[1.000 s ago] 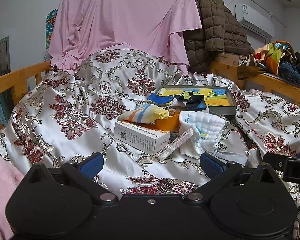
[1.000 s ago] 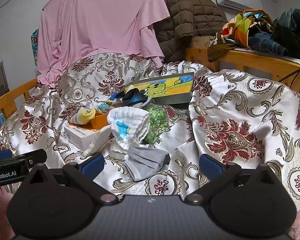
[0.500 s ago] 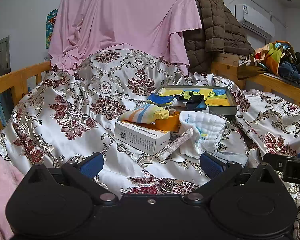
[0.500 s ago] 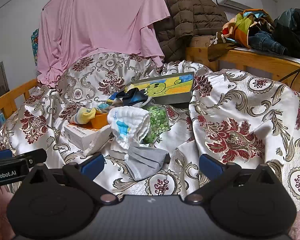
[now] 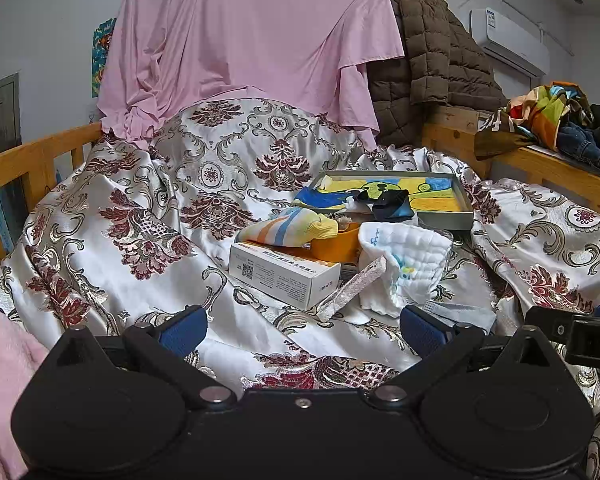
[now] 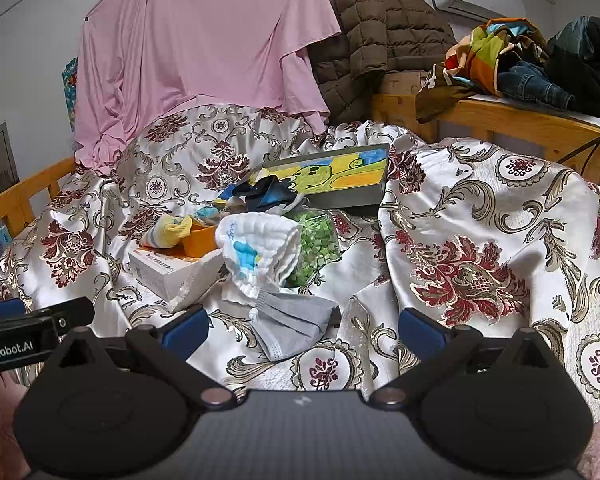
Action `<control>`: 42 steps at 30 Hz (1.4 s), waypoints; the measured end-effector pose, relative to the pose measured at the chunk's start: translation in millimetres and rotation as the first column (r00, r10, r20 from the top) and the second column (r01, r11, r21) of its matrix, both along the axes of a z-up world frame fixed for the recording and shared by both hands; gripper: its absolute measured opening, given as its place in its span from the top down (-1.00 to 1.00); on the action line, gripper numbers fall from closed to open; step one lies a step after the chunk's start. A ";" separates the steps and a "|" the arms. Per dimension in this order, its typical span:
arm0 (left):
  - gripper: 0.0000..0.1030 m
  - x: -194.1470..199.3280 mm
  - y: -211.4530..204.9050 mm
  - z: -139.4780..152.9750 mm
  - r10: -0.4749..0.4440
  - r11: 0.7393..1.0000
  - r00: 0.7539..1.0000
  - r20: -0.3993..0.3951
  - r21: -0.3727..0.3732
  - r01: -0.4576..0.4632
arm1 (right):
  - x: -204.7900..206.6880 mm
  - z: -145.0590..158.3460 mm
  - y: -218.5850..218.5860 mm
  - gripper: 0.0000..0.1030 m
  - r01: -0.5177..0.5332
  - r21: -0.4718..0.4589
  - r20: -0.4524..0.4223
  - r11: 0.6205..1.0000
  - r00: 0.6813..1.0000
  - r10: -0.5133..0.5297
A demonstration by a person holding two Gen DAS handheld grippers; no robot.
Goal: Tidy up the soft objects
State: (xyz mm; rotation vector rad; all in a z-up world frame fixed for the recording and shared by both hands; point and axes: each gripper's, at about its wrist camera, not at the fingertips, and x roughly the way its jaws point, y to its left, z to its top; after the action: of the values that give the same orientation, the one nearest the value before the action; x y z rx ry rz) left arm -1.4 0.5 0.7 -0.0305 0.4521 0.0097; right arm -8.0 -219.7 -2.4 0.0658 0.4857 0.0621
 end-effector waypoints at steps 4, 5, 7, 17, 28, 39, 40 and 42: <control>-0.98 0.1 -0.1 -0.1 -0.001 1.000 1.000 0.000 0.000 0.001 | 1.1 1.9 0.1 -1.00 0.000 0.000 -0.001 1.000 1.000 0.000; -0.98 0.0 -0.1 -0.1 -0.001 1.000 1.000 0.000 0.000 0.001 | 1.4 2.5 0.1 -1.00 0.000 0.000 -0.002 1.000 1.000 0.000; -0.98 0.1 -0.1 -0.1 0.000 1.000 1.000 0.000 0.000 0.000 | 1.6 0.0 -1.1 -1.00 0.001 -0.001 -0.002 1.000 1.000 -0.001; -0.98 -1.6 -3.2 8.0 0.000 1.000 1.000 -0.011 0.010 0.001 | 1.4 -2.8 1.1 -1.00 0.005 0.010 -0.010 1.000 1.000 -0.005; -0.98 39.5 2.3 11.7 -0.042 0.999 0.997 -0.063 -0.005 0.042 | 39.4 2.9 9.9 -1.00 -0.160 -0.151 -0.046 0.975 0.987 0.155; -0.98 115.0 -20.5 1.2 -0.239 0.960 0.966 -0.102 0.122 0.250 | 105.5 -24.0 8.5 -1.00 -0.346 -0.210 -0.199 0.914 0.931 0.307; -0.98 122.4 -24.1 -1.7 -0.262 0.952 0.959 -0.109 0.131 0.275 | 109.1 -26.6 9.4 -1.00 -0.360 -0.218 -0.209 0.907 0.925 0.317; -0.98 132.8 -28.9 -7.6 -0.298 0.937 0.946 -0.126 0.150 0.315 | 115.9 -32.2 11.4 -0.99 -0.390 -0.233 -0.235 0.891 0.912 0.337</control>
State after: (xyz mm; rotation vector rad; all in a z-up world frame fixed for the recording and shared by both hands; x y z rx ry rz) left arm 131.4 -28.5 -6.9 0.2081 0.5530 -0.2594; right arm 107.9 -208.3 -34.6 -0.2987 0.6896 0.3613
